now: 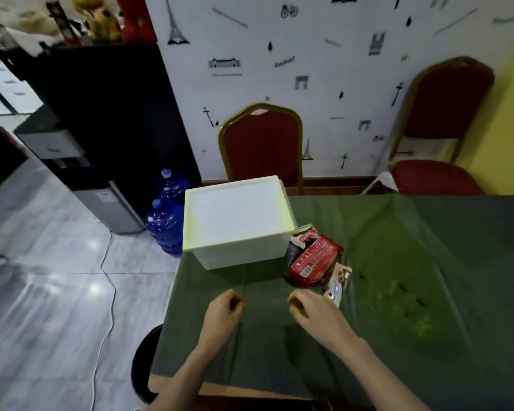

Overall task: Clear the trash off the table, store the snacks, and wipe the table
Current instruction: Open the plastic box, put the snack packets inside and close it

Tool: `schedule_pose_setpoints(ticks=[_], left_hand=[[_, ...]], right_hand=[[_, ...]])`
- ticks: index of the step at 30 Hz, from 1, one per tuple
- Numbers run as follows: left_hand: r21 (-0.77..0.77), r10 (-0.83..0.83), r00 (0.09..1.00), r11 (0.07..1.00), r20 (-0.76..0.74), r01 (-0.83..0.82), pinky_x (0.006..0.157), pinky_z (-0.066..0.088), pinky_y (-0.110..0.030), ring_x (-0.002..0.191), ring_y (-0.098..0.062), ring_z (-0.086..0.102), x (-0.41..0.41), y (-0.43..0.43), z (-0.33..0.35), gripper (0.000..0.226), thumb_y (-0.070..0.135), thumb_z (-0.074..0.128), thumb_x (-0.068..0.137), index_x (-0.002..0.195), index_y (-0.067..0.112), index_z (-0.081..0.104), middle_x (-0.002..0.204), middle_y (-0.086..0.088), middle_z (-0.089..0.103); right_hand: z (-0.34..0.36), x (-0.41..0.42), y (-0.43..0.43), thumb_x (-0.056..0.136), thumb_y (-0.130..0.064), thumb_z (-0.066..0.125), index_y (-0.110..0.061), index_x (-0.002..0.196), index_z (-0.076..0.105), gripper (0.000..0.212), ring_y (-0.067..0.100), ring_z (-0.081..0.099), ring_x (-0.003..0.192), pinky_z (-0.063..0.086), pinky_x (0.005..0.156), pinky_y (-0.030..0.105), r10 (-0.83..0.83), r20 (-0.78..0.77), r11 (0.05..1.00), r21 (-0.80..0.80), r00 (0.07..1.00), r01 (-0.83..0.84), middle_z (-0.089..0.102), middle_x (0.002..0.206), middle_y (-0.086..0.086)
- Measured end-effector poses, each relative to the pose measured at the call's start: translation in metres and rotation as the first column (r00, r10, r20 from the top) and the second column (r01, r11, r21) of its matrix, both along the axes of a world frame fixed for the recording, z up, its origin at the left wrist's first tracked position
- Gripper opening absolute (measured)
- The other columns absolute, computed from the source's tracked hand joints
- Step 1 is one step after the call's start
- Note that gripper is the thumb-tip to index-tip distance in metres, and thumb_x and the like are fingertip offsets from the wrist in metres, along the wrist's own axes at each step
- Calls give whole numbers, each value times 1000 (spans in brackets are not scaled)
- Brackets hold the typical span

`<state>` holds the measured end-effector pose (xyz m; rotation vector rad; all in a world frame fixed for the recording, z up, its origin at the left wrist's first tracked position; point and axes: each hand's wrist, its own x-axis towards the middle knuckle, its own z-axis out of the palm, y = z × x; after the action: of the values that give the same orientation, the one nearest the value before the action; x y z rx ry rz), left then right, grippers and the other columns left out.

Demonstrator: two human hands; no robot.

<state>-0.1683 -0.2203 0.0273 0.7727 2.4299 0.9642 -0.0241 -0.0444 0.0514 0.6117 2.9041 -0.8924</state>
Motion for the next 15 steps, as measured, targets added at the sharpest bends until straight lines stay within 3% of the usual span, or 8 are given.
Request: schedule_pose_setpoints(ticks=[4, 8, 11, 13, 15], left_hand=[[56, 307, 952, 950, 20, -307, 60, 41, -22, 66, -6, 57, 18, 8, 11, 25, 11, 60, 89, 67, 22, 55, 69, 6, 61], [177, 370, 910, 924, -186, -339, 51, 38, -15, 55, -6, 52, 11, 8, 47, 32, 14, 58, 90, 64, 28, 44, 55, 6, 50], [283, 465, 849, 874, -251, -395, 61, 43, -18, 69, -9, 56, -22, 11, 65, 14, 10, 57, 90, 93, 23, 54, 77, 4, 58], [281, 514, 811, 852, -279, -443, 74, 49, -32, 87, -18, 56, -56, 12, 65, 22, 13, 57, 91, 112, 15, 54, 100, -3, 57], [185, 515, 794, 857, -324, -480, 84, 49, -41, 99, -24, 54, -94, 8, 61, 31, 21, 58, 90, 119, 8, 55, 113, -8, 54]], right_hand=[[4, 3, 43, 92, -28, 57, -27, 98, 58, 6, 1, 59, 83, 51, 74, 21, -57, -62, 993, -108, 996, 50, 62, 94, -13], [25, -28, 78, 93, -29, 55, -24, 94, 62, 8, 1, 62, 68, 54, 63, 22, -228, -122, 959, -198, 966, 201, 65, 78, -10], [38, -60, 97, 92, -31, 57, -20, 96, 61, 12, 3, 58, 77, 48, 63, 18, -316, -199, 943, -175, 927, 284, 62, 87, -9], [41, -81, 101, 92, -30, 57, -19, 97, 60, 13, 7, 57, 81, 42, 63, 18, -341, -192, 936, -167, 920, 311, 59, 92, -6], [42, -102, 95, 91, -31, 58, -18, 96, 60, 14, 12, 58, 82, 44, 66, 23, -393, -172, 912, -196, 903, 360, 61, 94, -2]])
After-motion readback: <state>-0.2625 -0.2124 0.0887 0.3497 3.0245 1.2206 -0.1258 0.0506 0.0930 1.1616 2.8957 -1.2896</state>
